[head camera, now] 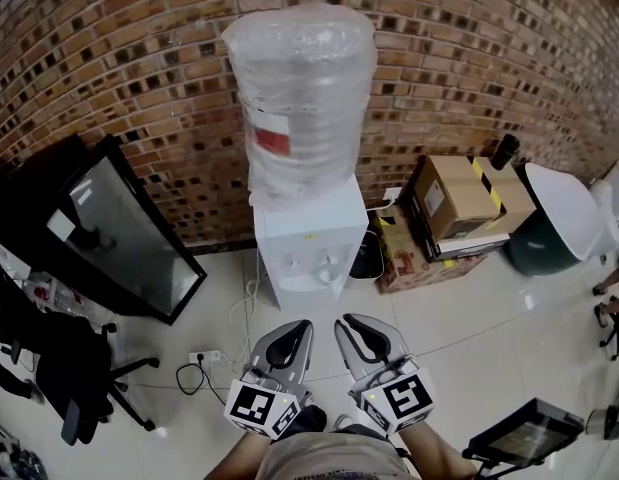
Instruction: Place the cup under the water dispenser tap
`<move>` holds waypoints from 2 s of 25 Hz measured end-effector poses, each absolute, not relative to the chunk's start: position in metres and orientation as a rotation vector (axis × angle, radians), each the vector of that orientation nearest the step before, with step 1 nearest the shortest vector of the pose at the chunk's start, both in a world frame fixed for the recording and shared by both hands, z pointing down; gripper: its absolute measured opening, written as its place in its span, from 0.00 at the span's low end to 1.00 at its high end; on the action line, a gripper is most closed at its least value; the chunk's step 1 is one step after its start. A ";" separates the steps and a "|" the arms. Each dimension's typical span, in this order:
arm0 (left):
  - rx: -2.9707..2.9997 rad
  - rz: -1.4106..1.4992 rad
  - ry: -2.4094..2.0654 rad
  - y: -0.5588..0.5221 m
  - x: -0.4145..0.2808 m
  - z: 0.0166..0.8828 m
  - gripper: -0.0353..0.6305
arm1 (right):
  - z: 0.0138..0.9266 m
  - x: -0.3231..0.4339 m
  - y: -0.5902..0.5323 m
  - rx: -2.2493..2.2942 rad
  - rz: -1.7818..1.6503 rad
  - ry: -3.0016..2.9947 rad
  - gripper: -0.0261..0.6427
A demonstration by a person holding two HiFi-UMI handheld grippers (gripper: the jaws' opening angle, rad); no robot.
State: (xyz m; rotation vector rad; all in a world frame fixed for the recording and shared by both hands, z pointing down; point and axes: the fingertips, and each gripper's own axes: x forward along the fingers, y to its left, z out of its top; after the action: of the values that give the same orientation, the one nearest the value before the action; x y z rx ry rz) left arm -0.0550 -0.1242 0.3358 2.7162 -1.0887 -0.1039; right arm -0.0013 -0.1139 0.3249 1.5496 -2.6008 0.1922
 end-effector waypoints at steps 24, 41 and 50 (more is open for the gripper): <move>2.721 -0.117 -1.135 0.076 0.015 0.315 0.05 | 0.303 0.033 0.080 1.405 0.182 -2.733 0.12; 2.739 -0.090 -1.106 0.111 -0.033 0.307 0.05 | 0.290 -0.002 0.114 1.467 0.145 -2.694 0.08; 2.769 -0.100 -1.058 0.112 -0.038 0.302 0.05 | 0.296 -0.010 0.116 1.507 0.174 -2.659 0.05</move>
State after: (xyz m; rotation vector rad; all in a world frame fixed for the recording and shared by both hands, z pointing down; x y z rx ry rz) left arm -0.0381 0.1119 0.3016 2.7693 -1.0576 -0.1004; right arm -0.0097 0.1160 0.2959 1.5071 -2.6590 0.1736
